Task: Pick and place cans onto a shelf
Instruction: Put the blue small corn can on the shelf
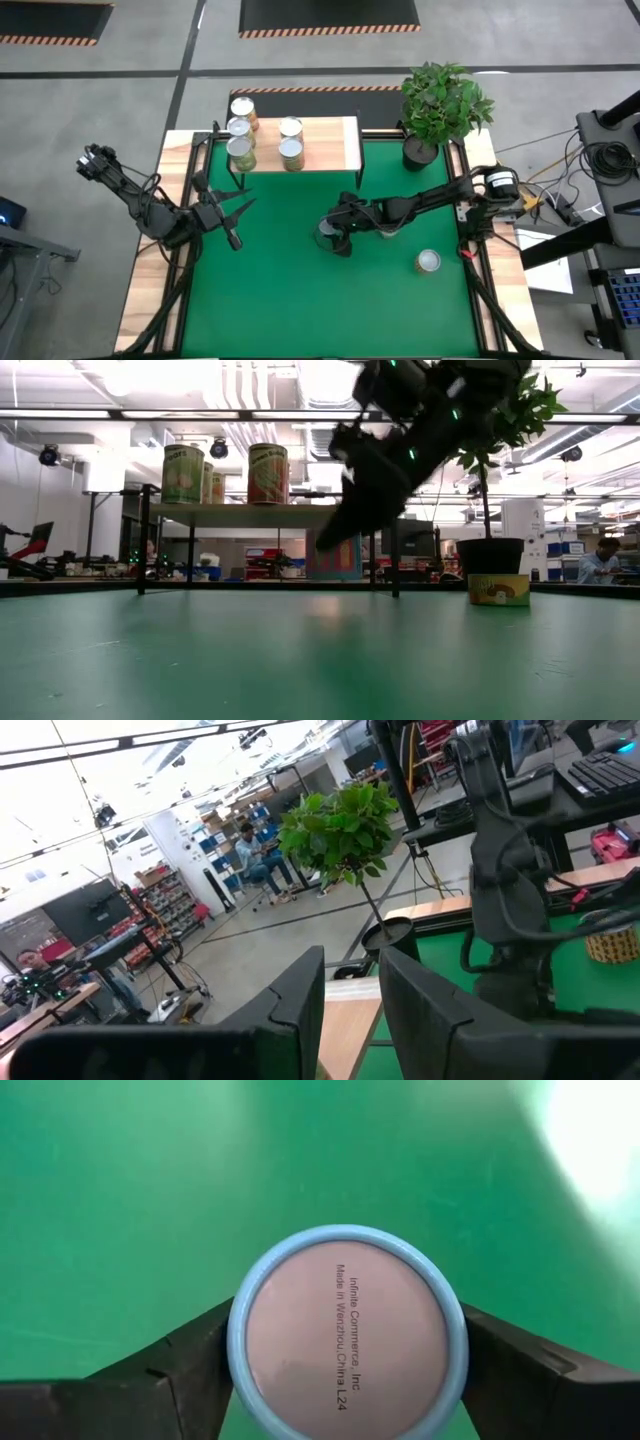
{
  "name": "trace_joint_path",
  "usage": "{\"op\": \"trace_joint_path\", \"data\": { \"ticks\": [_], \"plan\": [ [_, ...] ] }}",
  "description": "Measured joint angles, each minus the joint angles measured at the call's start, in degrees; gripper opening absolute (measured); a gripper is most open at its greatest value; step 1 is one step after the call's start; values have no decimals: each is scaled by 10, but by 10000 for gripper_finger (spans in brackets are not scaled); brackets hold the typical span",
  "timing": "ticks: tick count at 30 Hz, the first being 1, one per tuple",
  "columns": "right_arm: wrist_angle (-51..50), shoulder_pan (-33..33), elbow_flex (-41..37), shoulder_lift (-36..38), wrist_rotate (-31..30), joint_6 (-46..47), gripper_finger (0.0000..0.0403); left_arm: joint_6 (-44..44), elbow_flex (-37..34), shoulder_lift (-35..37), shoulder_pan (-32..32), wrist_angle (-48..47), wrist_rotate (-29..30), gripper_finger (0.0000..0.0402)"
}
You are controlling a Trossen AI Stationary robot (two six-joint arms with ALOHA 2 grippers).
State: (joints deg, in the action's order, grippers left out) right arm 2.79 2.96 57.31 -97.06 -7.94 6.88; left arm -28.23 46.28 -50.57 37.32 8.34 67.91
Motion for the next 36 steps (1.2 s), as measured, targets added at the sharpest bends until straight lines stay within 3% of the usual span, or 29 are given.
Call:
{"op": "trace_joint_path", "data": {
  "ticks": [9,15,23,28,36],
  "plan": [
    [-268,-22,210,16,-17,-61,290,-4,0,0,0,2,0,81],
    [-379,-58,317,17,-51,-108,291,-4,0,0,0,2,0,81],
    [-374,-142,331,18,-62,-144,292,-8,0,0,0,2,0,81],
    [-319,-195,320,15,-54,-140,292,-8,0,0,0,2,0,81],
    [-254,-234,315,-7,-36,-133,292,-11,0,0,0,3,0,81]
  ]
}}
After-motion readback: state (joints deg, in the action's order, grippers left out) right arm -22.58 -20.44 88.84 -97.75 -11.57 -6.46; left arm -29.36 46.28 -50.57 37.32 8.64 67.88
